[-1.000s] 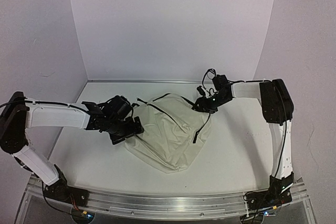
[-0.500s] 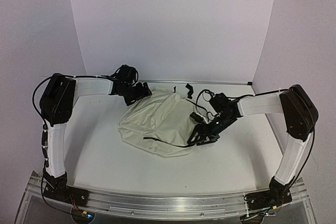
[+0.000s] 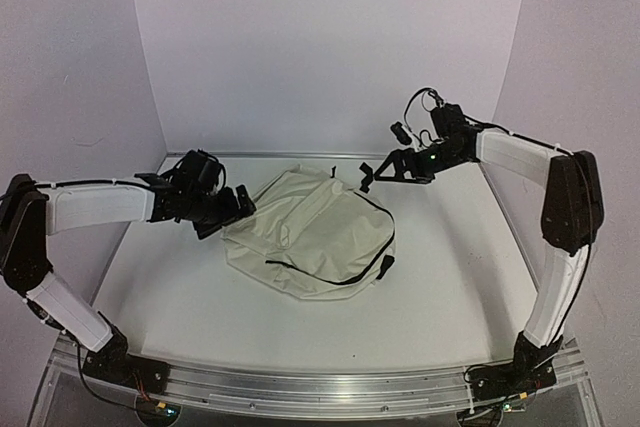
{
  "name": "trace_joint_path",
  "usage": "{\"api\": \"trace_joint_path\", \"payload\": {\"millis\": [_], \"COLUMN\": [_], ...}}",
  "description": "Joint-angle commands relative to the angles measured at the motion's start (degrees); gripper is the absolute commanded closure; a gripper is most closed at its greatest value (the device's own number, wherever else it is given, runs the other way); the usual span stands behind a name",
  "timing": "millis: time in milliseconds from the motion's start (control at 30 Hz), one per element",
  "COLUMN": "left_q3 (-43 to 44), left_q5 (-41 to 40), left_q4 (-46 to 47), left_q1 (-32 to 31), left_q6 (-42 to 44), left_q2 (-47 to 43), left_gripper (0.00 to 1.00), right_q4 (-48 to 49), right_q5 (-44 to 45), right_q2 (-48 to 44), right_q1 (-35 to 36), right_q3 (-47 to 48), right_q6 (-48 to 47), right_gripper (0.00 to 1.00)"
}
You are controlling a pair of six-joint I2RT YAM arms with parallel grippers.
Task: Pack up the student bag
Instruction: Adjust the student bag at the center of the board.
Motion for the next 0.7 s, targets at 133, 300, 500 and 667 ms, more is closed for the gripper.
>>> {"api": "trace_joint_path", "payload": {"millis": [133, 300, 500, 667], "left_q3": [-11.5, -8.3, 5.1, 18.3], "left_q5": [1.1, 3.1, 9.6, 13.9], "left_q4": [8.0, 13.3, 15.3, 12.6], "left_q1": [-4.5, -4.6, -2.0, 0.3], "left_q6": [-10.8, -9.5, -3.4, 1.3], "left_q2": [1.3, 7.7, 20.2, 30.3], "left_gripper": [0.00, 0.00, 0.01, 0.02], "right_q4": [-1.1, -1.2, -0.8, 0.1], "right_q5": [-1.7, -6.8, -11.2, -13.2], "right_q2": [17.0, 17.7, 9.8, 4.4], "right_q1": [1.3, 1.3, 2.0, 6.6], "right_q3": [12.4, 6.8, -7.9, -17.5], "right_q6": [3.9, 3.7, 2.5, 2.7], "right_gripper": [0.06, 0.17, 0.30, 0.29]}}
